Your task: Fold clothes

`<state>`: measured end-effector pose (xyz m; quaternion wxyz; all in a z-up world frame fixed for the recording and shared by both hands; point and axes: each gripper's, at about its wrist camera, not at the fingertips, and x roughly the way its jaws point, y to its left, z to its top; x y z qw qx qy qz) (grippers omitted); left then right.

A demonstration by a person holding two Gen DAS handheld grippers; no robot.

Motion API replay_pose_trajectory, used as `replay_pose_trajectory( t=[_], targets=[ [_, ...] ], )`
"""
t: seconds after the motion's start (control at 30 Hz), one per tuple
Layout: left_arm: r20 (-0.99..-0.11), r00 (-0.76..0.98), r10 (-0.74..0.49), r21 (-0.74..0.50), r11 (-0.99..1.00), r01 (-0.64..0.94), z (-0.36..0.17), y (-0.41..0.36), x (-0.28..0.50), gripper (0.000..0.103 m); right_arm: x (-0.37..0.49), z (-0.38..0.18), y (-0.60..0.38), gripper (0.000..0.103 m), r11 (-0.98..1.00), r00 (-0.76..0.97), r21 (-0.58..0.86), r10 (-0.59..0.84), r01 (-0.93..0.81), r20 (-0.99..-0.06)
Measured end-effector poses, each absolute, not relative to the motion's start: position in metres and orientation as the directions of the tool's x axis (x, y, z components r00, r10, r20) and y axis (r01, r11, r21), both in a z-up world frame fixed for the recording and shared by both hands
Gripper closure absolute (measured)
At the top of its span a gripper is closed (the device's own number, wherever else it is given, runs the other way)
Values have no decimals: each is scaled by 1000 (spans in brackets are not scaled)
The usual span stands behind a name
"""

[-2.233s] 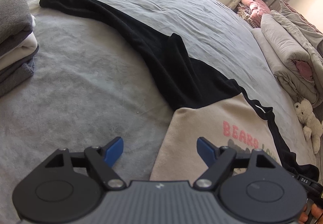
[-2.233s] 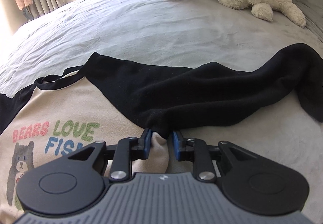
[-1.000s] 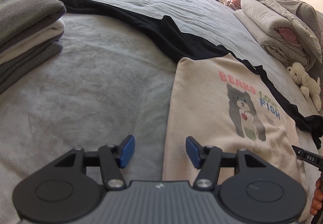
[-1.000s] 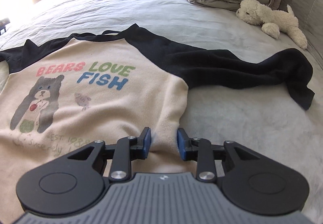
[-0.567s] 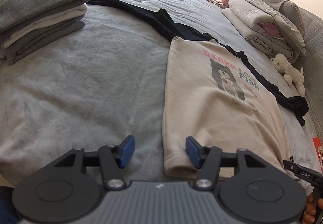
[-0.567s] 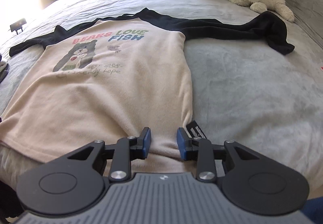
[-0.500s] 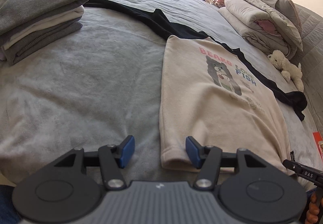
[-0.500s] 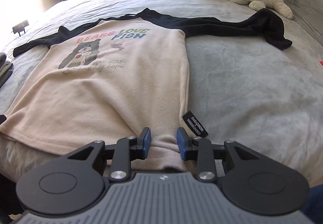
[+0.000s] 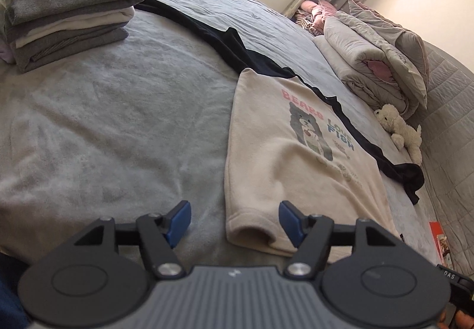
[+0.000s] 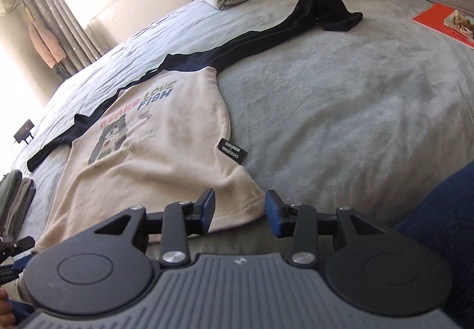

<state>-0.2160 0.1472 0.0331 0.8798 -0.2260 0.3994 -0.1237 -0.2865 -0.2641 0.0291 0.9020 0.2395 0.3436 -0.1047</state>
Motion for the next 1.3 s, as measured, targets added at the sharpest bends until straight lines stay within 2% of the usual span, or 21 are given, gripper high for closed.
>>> replay_pose_trajectory(
  t=[0.13, 0.17, 0.23, 0.27, 0.3, 0.33, 0.37, 0.4, 0.43, 0.57, 0.63, 0.83, 0.9, 0.97, 1.0, 1.03, 1.1, 1.13, 1.17, 1.23, 1.3],
  targets=[
    [-631, 641, -436, -525, 849, 60, 29, 142, -212, 38, -281, 25, -265, 58, 871, 732, 340, -33, 356, -681],
    [-640, 635, -432, -512, 856, 66, 27, 138, -210, 43, -279, 23, -266, 57, 871, 726, 335, -35, 359, -687],
    [-656, 626, -422, -482, 872, 83, 24, 130, -208, 61, -273, 18, -267, 57, 873, 714, 324, -39, 366, -699],
    [-659, 619, -427, -476, 874, 96, 23, 128, -207, 87, -269, 15, -267, 57, 874, 706, 316, -41, 368, -707],
    [-664, 612, -430, -472, 876, 103, 22, 126, -206, 96, -267, 15, -265, 57, 881, 702, 303, -44, 363, -711],
    [-668, 607, -430, -467, 878, 108, 22, 125, -206, 96, -265, 14, -263, 60, 889, 698, 288, -48, 355, -714],
    [-667, 612, -424, -457, 882, 113, 23, 125, -206, 96, -265, 15, -261, 82, 897, 697, 271, -55, 348, -715],
    [-660, 622, -422, -454, 883, 119, 27, 127, -209, 96, -266, 15, -260, 93, 900, 699, 268, -54, 343, -713],
    [-640, 635, -433, -463, 877, 131, 34, 131, -213, 96, -270, 17, -261, 92, 896, 711, 286, -45, 339, -702],
    [-566, 683, -461, -484, 857, 178, 59, 142, -229, 96, -293, 43, -270, 93, 861, 775, 384, -19, 333, -631],
    [-560, 692, -456, -463, 865, 194, 65, 141, -234, 96, -300, 58, -267, 93, 875, 790, 369, -25, 314, -613],
    [-726, 605, -326, -300, 942, 148, 27, 123, -216, 95, -273, 24, -258, 93, 900, 654, 249, -51, 358, -755],
    [-731, 600, -327, -303, 942, 144, 26, 125, -214, 93, -270, 21, -254, 93, 909, 643, 220, -66, 355, -763],
    [-725, 606, -327, -300, 942, 150, 30, 125, -216, 86, -272, 23, -255, 91, 910, 656, 238, -48, 341, -753],
    [-724, 611, -321, -296, 944, 146, 32, 126, -217, 77, -274, 25, -256, 89, 909, 663, 249, -38, 333, -748],
    [-721, 618, -313, -291, 946, 140, 34, 127, -218, 74, -275, 28, -259, 84, 903, 672, 266, -32, 337, -740],
    [-701, 655, -283, -273, 954, 120, 44, 128, -220, 59, -279, 36, -267, 74, 886, 695, 302, -31, 351, -718],
    [-685, 679, -264, -262, 959, 109, 51, 128, -221, 55, -280, 40, -271, 61, 877, 710, 318, -36, 360, -703],
    [-670, 699, -250, -257, 961, 97, 58, 129, -222, 49, -276, 45, -280, 55, 866, 716, 325, -53, 379, -696],
    [-635, 735, -237, -270, 960, 76, 75, 128, -217, 47, -265, 56, -299, 55, 843, 725, 334, -91, 421, -683],
    [-601, 764, -233, -291, 955, 62, 92, 125, -209, 38, -254, 66, -317, 55, 818, 731, 344, -130, 461, -670]
  ],
)
